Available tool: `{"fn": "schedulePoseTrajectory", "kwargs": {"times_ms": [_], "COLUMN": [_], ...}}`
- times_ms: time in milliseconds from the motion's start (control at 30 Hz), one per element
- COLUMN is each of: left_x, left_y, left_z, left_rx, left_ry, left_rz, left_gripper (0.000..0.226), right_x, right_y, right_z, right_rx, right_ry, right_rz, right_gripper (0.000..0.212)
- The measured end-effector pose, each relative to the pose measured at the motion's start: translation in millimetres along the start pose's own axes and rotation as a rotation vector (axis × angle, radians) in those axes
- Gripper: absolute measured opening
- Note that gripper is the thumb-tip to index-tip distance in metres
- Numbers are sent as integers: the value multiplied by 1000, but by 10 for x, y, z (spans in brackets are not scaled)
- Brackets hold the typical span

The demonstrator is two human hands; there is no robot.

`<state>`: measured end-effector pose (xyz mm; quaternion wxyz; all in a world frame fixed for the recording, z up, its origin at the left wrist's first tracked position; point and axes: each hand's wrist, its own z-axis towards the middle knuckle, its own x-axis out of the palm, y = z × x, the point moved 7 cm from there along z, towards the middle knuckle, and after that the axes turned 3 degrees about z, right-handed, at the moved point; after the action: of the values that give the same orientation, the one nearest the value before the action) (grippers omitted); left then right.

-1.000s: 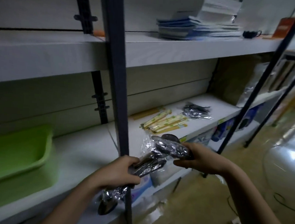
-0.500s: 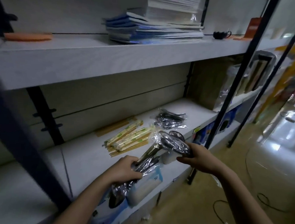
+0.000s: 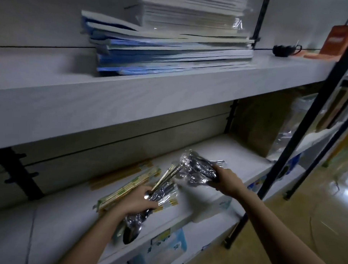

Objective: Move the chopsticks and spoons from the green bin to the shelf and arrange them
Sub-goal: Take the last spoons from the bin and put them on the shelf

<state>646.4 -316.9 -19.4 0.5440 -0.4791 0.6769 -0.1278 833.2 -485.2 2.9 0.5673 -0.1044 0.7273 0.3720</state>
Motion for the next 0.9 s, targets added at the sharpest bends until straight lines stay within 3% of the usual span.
{"fn": "schedulePoseTrajectory", "kwargs": {"times_ms": [167,233,367,500,633,700,767,833,900], "left_x": [-137,-174,-186,-163,-125,-107,-97,-83,-75], "left_y": [180,224,238,223,229,239,213,215,210], "left_z": [192,238,275,299,316,331,337,367,394], "left_rx": [-116,-163,-239,-307,-340,-341,-339,-333,-331], "left_ry": [-111,-164,-244,-298,-389,-426,-450,-462,-479], "left_rz": [-66,-111,-211,-273,-384,-429,-466,-504,-542], "left_gripper": [15,20,16,32,34,33,29,22,17], "right_x": [154,217,286,365,401,301,228,347,610], "right_y": [-98,-128,-68,-9,48,160,287,446,632], "right_z": [654,894,1261,1536,1673,1632,1439,1176,868], "right_rx": [-102,-122,-212,-288,-350,-394,-419,-379,-239], "right_ry": [147,208,293,310,265,82,-46,53,337], "right_rz": [-95,-130,-164,-157,-280,-83,281,549,744], "right_gripper": [34,31,37,38,62,56,38,22,10]}}
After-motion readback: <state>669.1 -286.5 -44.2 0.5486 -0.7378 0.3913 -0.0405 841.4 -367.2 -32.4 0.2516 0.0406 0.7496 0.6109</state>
